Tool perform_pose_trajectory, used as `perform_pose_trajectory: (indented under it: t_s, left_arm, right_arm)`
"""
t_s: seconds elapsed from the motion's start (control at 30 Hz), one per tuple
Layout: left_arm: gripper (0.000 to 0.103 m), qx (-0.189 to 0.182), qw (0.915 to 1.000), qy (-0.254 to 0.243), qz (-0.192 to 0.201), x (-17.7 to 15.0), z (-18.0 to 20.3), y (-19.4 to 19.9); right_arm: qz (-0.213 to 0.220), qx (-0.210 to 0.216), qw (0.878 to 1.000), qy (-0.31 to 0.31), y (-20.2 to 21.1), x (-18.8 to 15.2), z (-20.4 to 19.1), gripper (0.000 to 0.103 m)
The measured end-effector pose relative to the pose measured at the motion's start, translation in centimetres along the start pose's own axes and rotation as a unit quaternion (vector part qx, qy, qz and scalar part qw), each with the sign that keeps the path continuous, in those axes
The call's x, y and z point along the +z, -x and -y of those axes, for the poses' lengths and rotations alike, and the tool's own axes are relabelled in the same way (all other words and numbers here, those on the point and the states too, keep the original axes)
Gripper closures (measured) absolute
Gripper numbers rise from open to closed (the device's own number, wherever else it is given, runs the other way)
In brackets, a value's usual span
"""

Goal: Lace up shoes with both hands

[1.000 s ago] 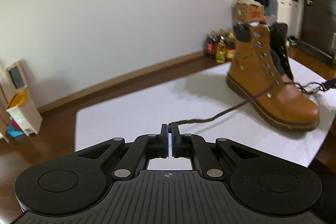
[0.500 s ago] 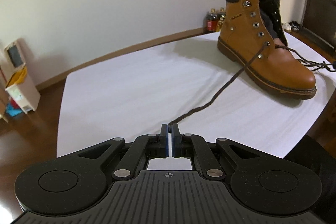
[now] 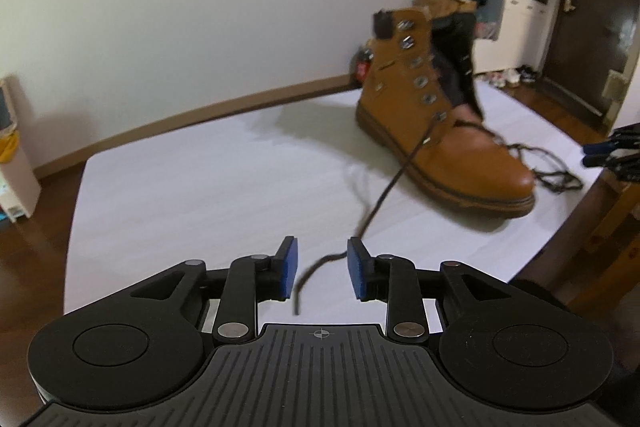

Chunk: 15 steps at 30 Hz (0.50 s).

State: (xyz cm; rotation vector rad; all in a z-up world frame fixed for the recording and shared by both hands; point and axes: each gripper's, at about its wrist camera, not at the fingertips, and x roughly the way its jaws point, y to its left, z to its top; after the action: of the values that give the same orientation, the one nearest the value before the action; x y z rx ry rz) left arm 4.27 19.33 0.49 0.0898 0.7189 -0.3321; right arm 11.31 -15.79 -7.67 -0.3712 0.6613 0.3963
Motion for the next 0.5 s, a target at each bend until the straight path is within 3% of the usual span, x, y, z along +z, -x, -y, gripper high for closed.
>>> perform_pose_trajectory:
  t_s: [0.2,0.5]
  left_arm:
    - [0.072,-0.028,0.9993,-0.023,0.007,1.4,2.4,-1.0]
    - [0.071,-0.079,0.9958,-0.046,0.009,2.6,6.3,-3.6]
  right_arm:
    - [-0.015,0.059,0.991,0.122,-0.8,0.4,-2.6,0.079]
    - [-0.054,0.069,0.971,0.222,-3.2,1.0,-2.7,0.082]
